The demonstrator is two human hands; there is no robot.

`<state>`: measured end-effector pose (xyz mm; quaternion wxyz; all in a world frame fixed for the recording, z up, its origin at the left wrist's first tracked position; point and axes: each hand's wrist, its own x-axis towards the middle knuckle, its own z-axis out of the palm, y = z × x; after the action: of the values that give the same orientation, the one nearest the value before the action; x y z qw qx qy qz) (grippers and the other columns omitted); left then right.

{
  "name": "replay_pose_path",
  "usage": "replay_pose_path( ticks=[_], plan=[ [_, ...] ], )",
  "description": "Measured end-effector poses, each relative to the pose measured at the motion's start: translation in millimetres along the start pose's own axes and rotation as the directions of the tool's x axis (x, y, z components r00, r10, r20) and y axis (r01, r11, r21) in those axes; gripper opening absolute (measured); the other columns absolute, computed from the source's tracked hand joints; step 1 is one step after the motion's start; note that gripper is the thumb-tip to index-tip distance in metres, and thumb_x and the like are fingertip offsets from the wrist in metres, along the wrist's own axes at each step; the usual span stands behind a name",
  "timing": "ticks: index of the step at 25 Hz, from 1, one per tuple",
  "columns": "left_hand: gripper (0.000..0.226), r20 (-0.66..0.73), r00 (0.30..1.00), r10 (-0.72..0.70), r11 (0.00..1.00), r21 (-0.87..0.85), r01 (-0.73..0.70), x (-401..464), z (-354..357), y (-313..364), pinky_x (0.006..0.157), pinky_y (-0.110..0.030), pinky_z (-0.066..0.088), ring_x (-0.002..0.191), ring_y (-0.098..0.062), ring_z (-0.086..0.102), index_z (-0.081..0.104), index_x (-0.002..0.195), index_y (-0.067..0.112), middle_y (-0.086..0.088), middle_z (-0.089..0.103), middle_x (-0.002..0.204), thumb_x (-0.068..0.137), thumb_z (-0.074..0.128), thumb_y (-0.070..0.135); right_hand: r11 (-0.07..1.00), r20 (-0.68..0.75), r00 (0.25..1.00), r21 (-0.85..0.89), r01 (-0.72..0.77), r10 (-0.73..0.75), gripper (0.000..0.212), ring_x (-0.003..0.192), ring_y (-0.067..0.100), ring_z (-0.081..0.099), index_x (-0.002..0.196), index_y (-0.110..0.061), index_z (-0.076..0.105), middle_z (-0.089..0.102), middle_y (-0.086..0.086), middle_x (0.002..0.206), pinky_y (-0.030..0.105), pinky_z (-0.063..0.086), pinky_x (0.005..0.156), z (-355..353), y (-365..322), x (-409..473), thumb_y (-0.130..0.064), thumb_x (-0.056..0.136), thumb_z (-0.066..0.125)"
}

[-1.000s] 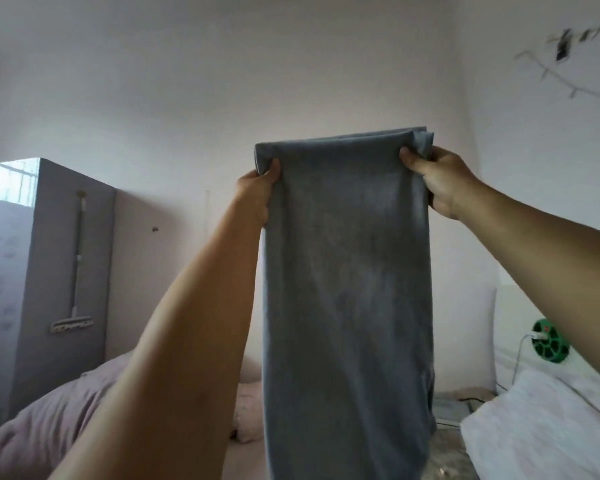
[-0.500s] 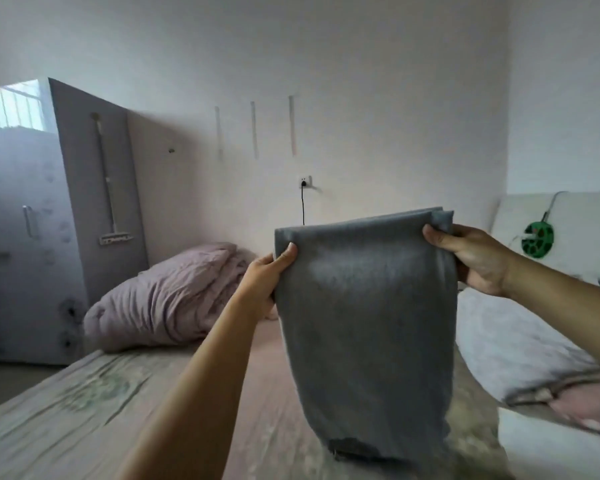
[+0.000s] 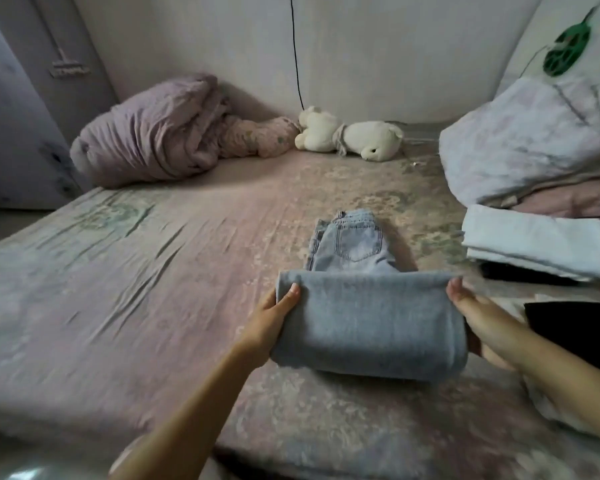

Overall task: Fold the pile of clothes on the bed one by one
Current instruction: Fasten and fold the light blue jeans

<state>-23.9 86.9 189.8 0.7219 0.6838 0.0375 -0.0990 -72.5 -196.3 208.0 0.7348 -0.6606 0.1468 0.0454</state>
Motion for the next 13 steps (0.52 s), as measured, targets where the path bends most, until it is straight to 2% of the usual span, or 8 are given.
replay_pose_path(
  ticks=[3,6,7,8,9,10,11,13],
  plan=[
    [0.017,0.057,0.994,-0.091,0.995,0.049,0.089,-46.4,-22.4,-81.4,0.073,-0.020,0.051,0.086,-0.006,0.066,0.064,0.100,0.020,0.007,0.073,0.093,0.089,0.056,0.029,0.992,-0.006,0.992,0.020,-0.123,0.124,0.045,0.080,0.008,0.070,0.101,-0.020,0.061,0.074,-0.004,0.093,0.022,0.058,0.061,0.8,84.3,-42.4,-0.055,0.072,0.054],
    [0.020,0.119,0.984,-0.134,0.985,0.129,0.118,-77.5,-38.7,-132.5,0.076,-0.018,0.050,0.094,-0.007,0.065,0.064,0.106,0.016,0.007,0.073,0.097,0.090,0.056,0.025,0.985,-0.035,0.985,0.032,-0.168,0.169,0.084,0.094,0.010,0.067,0.104,-0.019,0.061,0.071,-0.004,0.105,0.026,0.056,0.079,-1.4,142.7,-70.7,-0.074,0.042,0.076],
    [0.029,0.159,0.974,-0.162,0.980,0.141,0.140,-84.8,-40.6,-142.4,0.076,-0.018,0.050,0.094,-0.006,0.065,0.063,0.110,0.014,0.008,0.073,0.097,0.087,0.060,0.033,0.979,-0.023,0.980,0.058,-0.194,0.195,0.075,0.099,0.012,0.065,0.105,-0.020,0.060,0.070,-0.002,0.109,0.032,0.052,0.089,-2.1,155.4,-78.7,-0.069,0.050,0.076],
    [0.046,0.205,0.959,-0.194,0.974,0.159,0.163,-91.7,-41.9,-148.2,0.076,-0.018,0.050,0.094,-0.006,0.066,0.062,0.111,0.014,0.008,0.073,0.098,0.079,0.066,0.047,0.968,-0.007,0.972,0.089,-0.233,0.235,0.056,0.103,0.013,0.062,0.106,-0.020,0.060,0.067,0.000,0.114,0.037,0.048,0.096,-1.6,161.7,-86.3,-0.058,0.066,0.068],
    [0.065,0.255,0.943,-0.213,0.969,0.181,0.170,-97.4,-43.6,-151.2,0.076,-0.019,0.051,0.094,-0.006,0.066,0.062,0.110,0.014,0.009,0.073,0.098,0.067,0.071,0.062,0.959,-0.002,0.963,0.092,-0.266,0.268,0.041,0.103,0.012,0.061,0.107,-0.020,0.059,0.066,0.000,0.114,0.037,0.048,0.095,-3.9,166.5,-91.4,-0.047,0.076,0.057],
    [0.077,0.282,0.937,-0.207,0.966,0.208,0.151,-100.0,-43.8,-150.6,0.076,-0.018,0.051,0.093,-0.006,0.066,0.063,0.108,0.016,0.009,0.073,0.097,0.056,0.073,0.071,0.953,-0.010,0.956,0.086,-0.290,0.292,0.038,0.099,0.009,0.060,0.108,-0.019,0.058,0.066,-0.002,0.110,0.033,0.050,0.090,-4.7,166.3,-93.2,-0.042,0.079,0.051],
    [0.079,0.294,0.937,-0.189,0.964,0.237,0.120,-98.1,-45.3,-145.3,0.074,-0.018,0.051,0.092,-0.005,0.067,0.063,0.106,0.017,0.011,0.073,0.096,0.052,0.073,0.074,0.954,-0.014,0.957,0.077,-0.289,0.291,0.040,0.097,0.007,0.060,0.108,-0.020,0.057,0.066,-0.004,0.108,0.029,0.050,0.088,-4.2,162.0,-91.8,-0.044,0.077,0.052],
    [0.055,0.302,0.942,-0.143,0.958,0.281,0.056,-80.4,-42.7,-119.6,0.069,-0.016,0.051,0.087,-0.009,0.067,0.063,0.101,0.017,0.012,0.073,0.088,0.068,0.070,0.060,0.974,-0.020,0.974,0.049,-0.223,0.224,0.057,0.099,0.004,0.062,0.108,-0.020,0.059,0.067,-0.005,0.110,0.027,0.048,0.091,-0.2,138.2,-74.7,-0.059,0.067,0.062]
  ],
)
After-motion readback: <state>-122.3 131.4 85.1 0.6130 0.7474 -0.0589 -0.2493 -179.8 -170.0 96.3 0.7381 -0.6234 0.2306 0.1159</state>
